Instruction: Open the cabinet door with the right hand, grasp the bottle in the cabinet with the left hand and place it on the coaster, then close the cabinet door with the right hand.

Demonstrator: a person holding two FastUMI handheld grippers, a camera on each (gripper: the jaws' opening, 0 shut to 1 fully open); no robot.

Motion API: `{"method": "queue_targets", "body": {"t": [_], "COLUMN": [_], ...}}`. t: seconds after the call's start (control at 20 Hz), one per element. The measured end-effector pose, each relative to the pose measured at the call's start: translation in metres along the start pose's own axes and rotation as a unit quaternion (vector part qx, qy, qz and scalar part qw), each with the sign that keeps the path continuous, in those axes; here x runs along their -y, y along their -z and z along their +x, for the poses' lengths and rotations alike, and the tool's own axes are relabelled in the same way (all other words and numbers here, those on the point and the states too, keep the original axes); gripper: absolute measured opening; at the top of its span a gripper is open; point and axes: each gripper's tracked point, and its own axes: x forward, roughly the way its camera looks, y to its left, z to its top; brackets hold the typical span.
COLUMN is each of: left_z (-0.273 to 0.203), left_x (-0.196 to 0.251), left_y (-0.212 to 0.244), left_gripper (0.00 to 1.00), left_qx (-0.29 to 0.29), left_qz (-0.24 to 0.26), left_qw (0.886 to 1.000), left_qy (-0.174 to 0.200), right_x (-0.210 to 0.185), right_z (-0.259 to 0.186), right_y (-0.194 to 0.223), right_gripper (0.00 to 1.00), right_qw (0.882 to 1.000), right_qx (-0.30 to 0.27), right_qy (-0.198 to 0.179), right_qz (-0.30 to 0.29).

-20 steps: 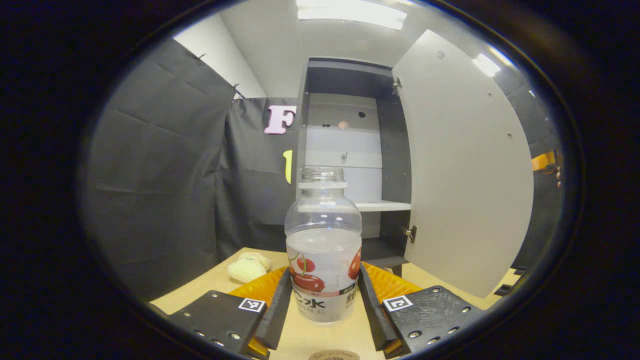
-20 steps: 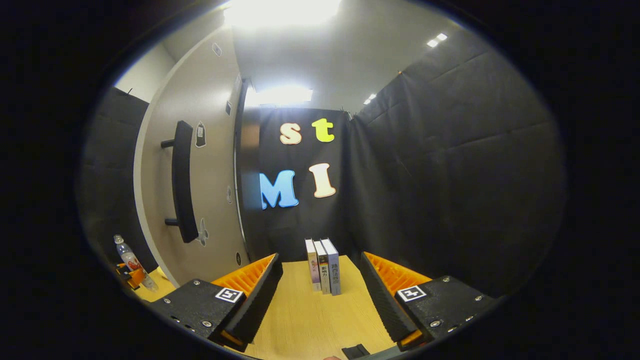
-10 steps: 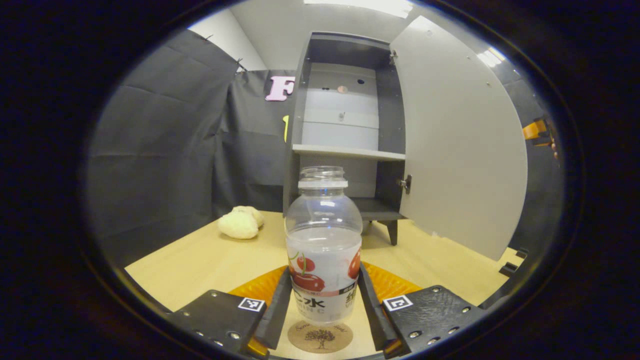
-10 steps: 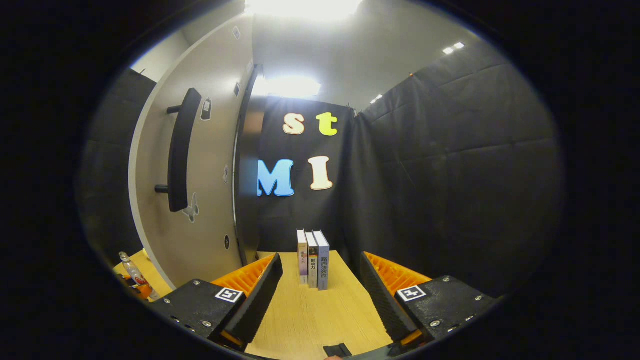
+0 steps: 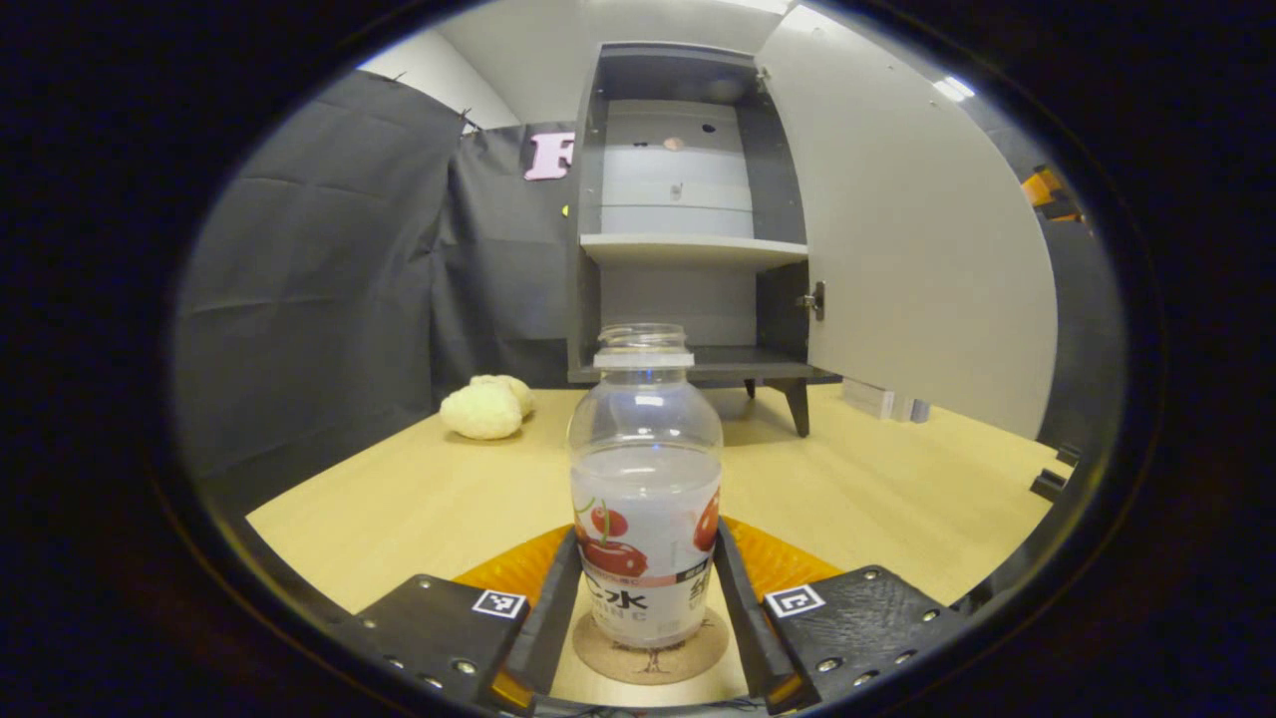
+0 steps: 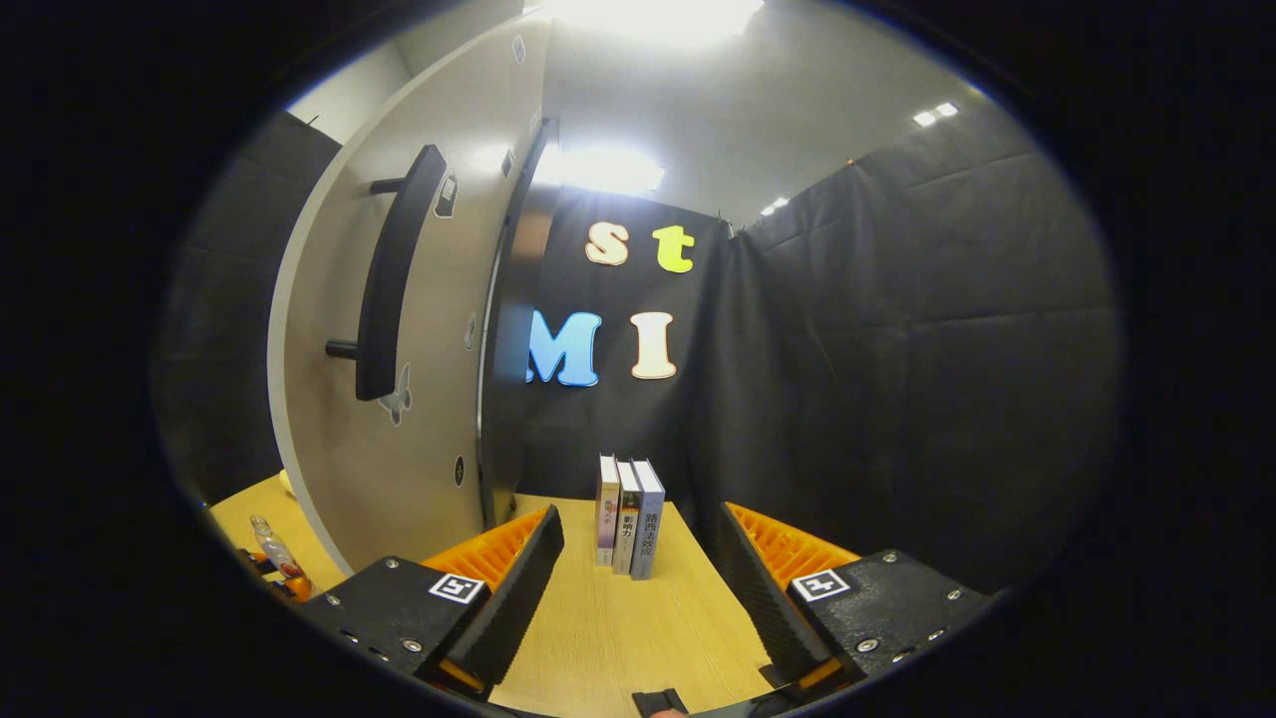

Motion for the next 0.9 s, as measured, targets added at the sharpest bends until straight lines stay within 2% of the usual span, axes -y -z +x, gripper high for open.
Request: {"method": "queue_targets", "body": {"t": [0.05, 0.2, 0.3, 0.45, 0.6, 0.75, 0.9], "left_z": [-0.003, 0.001, -0.001, -0.022, -0.038, -0.057, -0.07], "left_x": [0.0, 0.0, 0.001, 0.002, 0.0, -0.009, -0.014], "left_y": [0.001, -0.002, -0.019, -0.049, -0.088, -0.128, -0.162], "left_gripper": [0.71, 0.72, 0.81, 0.81, 0.81, 0.81, 0.81], "left_qx": [-0.003, -0.012, -0.004, 0.009, 0.02, 0.028, 0.03], "left_qz": [0.0, -0.001, 0.007, 0.023, 0.027, 0.006, -0.004], "left_qw": [1.0, 1.0, 1.0, 0.999, 0.999, 0.999, 0.999], "left_qy": [0.0, -0.014, -0.016, -0.023, -0.031, -0.044, -0.039], "right_x": [0.0, -0.004, -0.005, -0.003, -0.009, -0.011, -0.019], "right_z": [0.001, 0.002, 0.003, 0.005, 0.006, 0.003, -0.007], "right_y": [0.001, -0.004, -0.009, -0.016, -0.027, -0.048, -0.076], "right_gripper": [0.96, 0.96, 0.96, 0.95, 0.96, 0.95, 0.95], "right_qw": [1.0, 1.0, 1.0, 1.0, 0.999, 0.999, 0.997], "right_qx": [-0.002, 0.0, 0.005, 0.015, 0.017, 0.023, 0.035], "right_qy": [0.0, -0.005, -0.01, -0.011, -0.03, -0.034, -0.025], "right_qz": [-0.001, 0.0, 0.0, 0.003, 0.017, 0.031, 0.062]}}
